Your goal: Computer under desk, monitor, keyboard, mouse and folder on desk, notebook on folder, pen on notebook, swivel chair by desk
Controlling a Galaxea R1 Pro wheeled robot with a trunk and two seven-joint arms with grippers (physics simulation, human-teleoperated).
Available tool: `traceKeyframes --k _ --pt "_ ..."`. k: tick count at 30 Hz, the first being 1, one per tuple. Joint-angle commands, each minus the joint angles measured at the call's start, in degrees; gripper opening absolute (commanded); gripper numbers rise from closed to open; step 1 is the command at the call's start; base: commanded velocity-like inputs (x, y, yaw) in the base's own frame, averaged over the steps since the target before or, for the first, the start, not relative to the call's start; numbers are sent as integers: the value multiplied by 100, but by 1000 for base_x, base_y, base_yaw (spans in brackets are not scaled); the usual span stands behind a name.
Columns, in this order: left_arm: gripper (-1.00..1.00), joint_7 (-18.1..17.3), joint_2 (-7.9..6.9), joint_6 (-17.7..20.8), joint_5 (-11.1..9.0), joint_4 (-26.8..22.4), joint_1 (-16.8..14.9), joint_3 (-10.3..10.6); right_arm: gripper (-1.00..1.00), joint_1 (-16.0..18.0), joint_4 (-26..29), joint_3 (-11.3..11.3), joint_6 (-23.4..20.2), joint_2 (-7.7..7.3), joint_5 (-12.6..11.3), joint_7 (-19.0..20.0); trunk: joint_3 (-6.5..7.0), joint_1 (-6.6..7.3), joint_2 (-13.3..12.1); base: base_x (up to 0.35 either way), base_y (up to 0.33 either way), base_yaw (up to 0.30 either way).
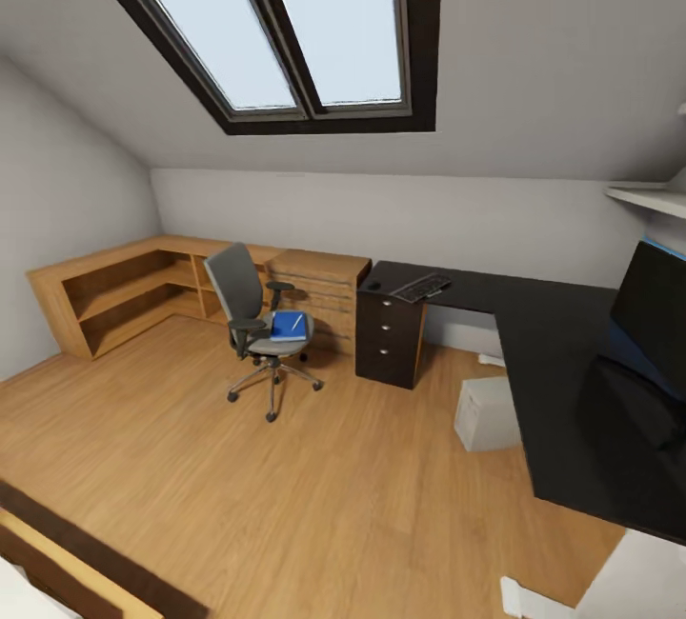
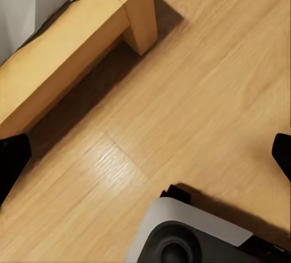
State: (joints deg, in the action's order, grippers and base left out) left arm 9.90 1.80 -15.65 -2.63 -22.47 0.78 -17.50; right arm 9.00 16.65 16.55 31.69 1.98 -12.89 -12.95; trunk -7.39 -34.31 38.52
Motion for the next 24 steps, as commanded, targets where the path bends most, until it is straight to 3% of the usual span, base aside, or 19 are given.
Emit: traceKeyframes --k 1,15,24 --pt "100 3 3 -8 -27 6 2 -1 100 6 -4 50 21 -3 -47 -31 -8 -4 6 265 234 44" --pt "100 3 9 -15 -24 84 2 1 100 8 -4 50 21 -6 -44 -26 -8 -4 6 268 226 3" --pt "100 3 8 -17 -20 85 2 10 100 6 -4 50 21 -10 -38 -25 -8 -4 6 318 64 0"
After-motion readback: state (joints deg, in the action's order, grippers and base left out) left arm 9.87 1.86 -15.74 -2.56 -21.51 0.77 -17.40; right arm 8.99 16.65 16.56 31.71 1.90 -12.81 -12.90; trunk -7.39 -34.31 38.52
